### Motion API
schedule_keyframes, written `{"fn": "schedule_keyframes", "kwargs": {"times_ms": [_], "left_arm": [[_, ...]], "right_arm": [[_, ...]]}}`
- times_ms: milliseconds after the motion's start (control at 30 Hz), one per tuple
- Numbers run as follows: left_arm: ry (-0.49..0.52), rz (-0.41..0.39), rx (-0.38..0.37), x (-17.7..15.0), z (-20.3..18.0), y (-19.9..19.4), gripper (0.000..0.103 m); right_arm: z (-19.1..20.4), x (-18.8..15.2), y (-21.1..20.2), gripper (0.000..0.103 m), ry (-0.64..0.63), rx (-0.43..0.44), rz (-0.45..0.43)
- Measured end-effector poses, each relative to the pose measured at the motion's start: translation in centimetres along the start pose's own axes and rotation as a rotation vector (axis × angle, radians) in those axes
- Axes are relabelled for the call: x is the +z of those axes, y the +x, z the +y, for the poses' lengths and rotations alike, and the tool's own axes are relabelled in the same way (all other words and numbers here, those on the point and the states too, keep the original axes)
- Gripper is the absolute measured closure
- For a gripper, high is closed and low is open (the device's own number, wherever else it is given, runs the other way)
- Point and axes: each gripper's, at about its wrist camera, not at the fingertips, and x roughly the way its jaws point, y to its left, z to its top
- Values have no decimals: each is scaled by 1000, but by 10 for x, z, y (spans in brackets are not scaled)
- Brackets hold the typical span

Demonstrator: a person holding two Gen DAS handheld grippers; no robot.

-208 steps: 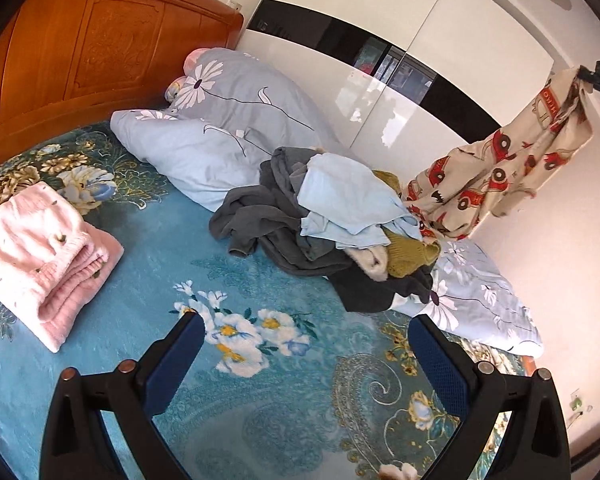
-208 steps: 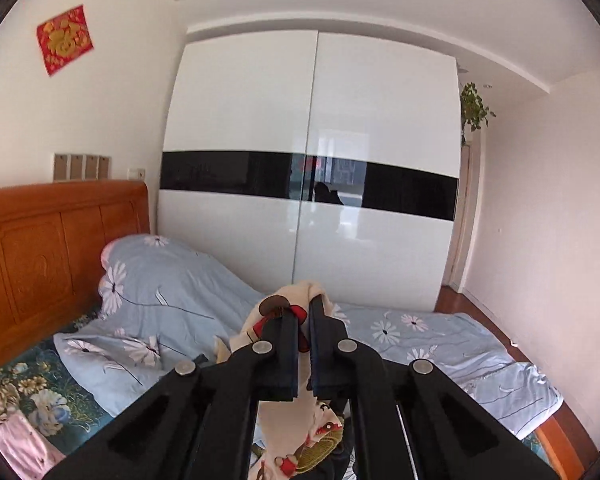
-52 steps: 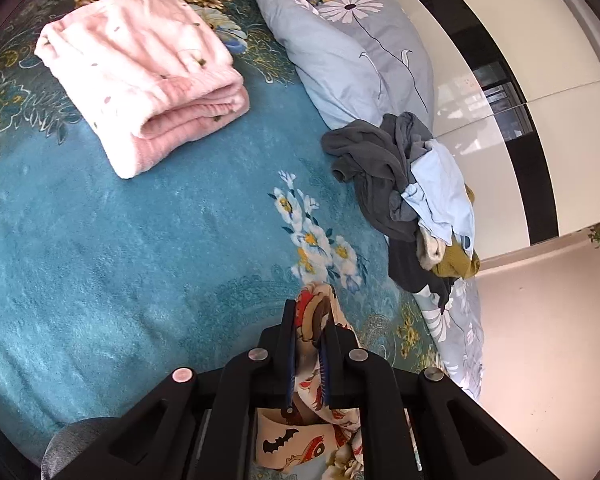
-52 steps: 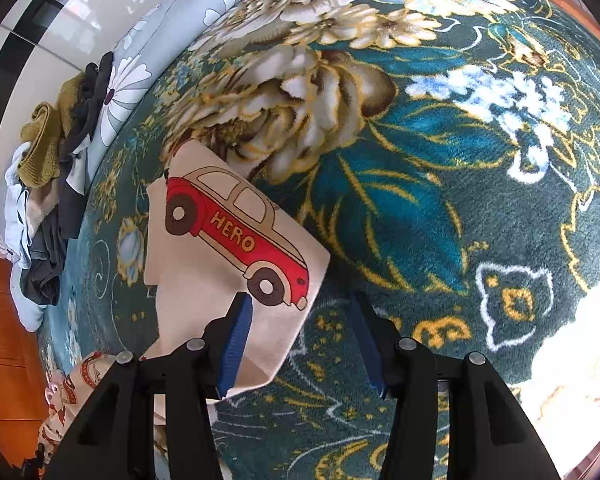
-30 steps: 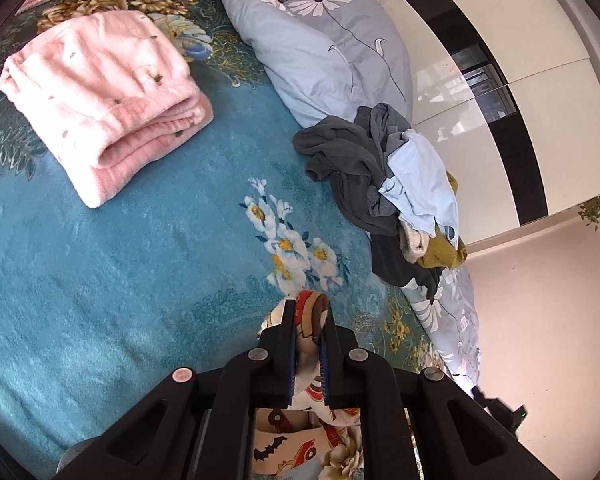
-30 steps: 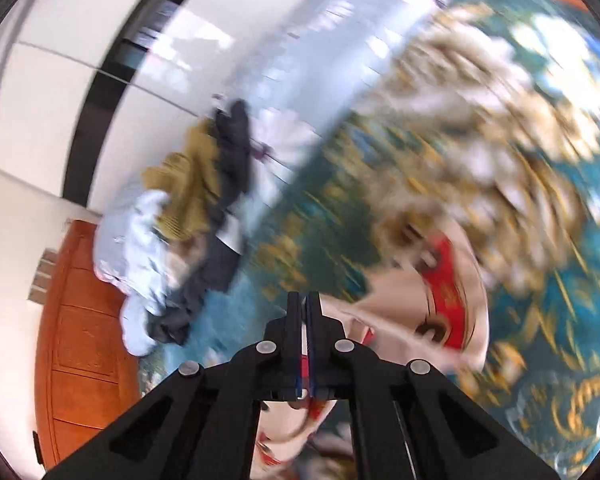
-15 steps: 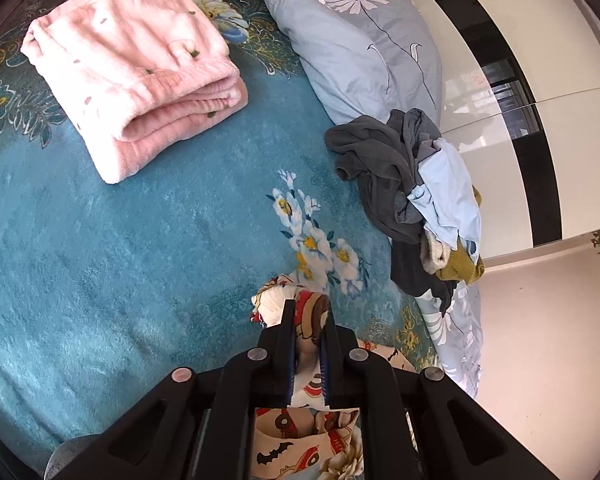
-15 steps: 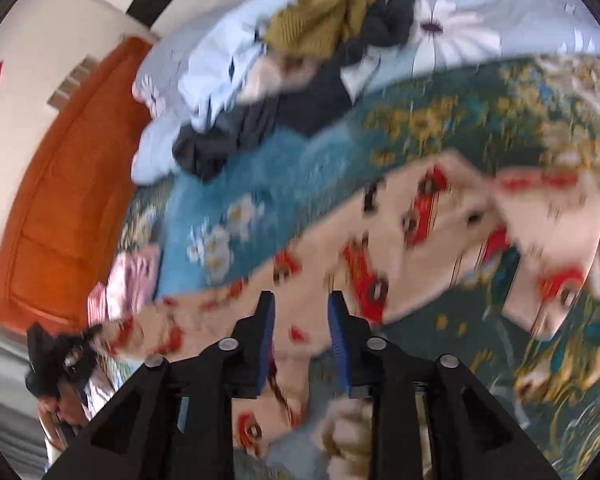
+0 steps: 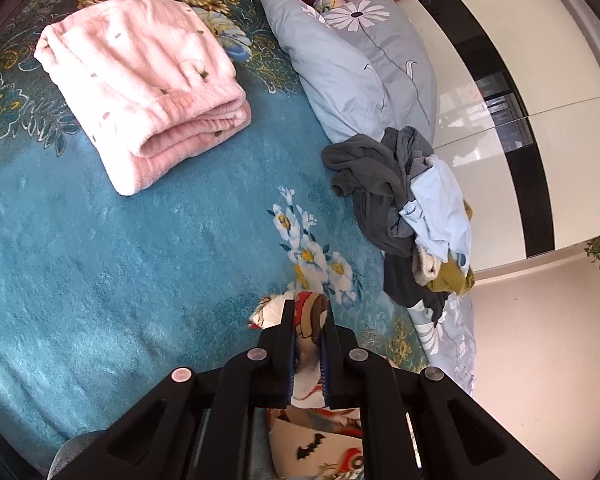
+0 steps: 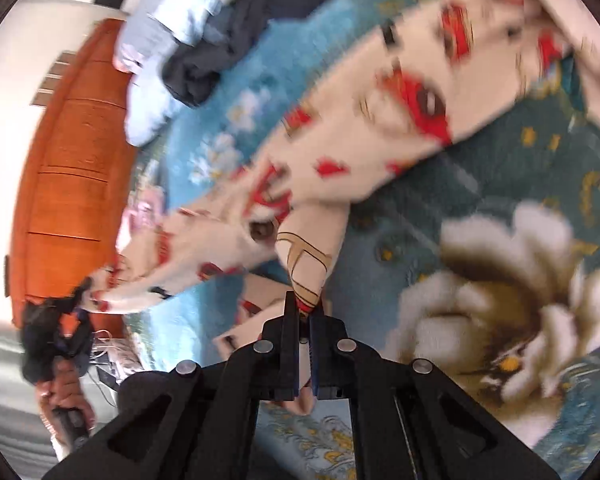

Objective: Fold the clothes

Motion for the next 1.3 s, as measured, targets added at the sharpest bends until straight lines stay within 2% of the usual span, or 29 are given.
{"fn": "schedule_keyframes", "kwargs": {"times_ms": [100,167,233,300,400,467,533,600,733,800,833,867,933,1067,1200,1233,1267,1300], "left_arm": [[8,-31,-37,3,-5,-13,93],[22,-34,-24,4,-7,-13,93],[12,-15,-25,3,-3,-4,92],[3,7,-29,-3,2,8,92],[26,33,46,-14,6,27,92],[16,21,54,-13,9,28,92],[6,9,62,-12,13,30,92],[-4,-2,70,-11,16,31,92],[-24,-25,86,-9,23,34,91],[-34,-37,95,-8,27,36,94],[-39,-42,99,-7,28,36,94],[-44,-38,103,-7,30,37,94],[-54,-31,112,-7,33,38,94],[-75,-17,131,-8,38,39,94],[-96,-3,149,-8,44,41,91],[-101,1,154,-8,45,41,91],[-107,4,159,-8,46,41,91],[-112,8,163,-8,48,42,91]], "right_arm": [[13,9,-85,100,-53,99,-107],[19,13,-141,100,-89,138,-182],[14,15,-184,100,-113,118,-248],[-4,24,-195,98,-128,-11,-268],[-39,40,-169,98,-105,-286,-239],[-62,47,-146,98,-85,-386,-218],[-78,54,-129,98,-67,-419,-214],[-89,59,-122,98,-16,-410,-235],[-91,20,-117,97,-50,-417,-165],[-92,-1,-115,80,-73,-422,-126],[-93,-12,-114,61,-84,-425,-106],[-93,-23,-113,55,-95,-427,-86],[-94,-44,-110,54,-117,-431,-47],[-113,-79,-79,54,-61,-474,54],[-128,-78,-64,54,115,-408,1],[-131,-75,-61,59,156,-405,-8],[-132,-72,-59,80,183,-415,-14],[-128,-69,-58,93,178,-432,-13]]}}
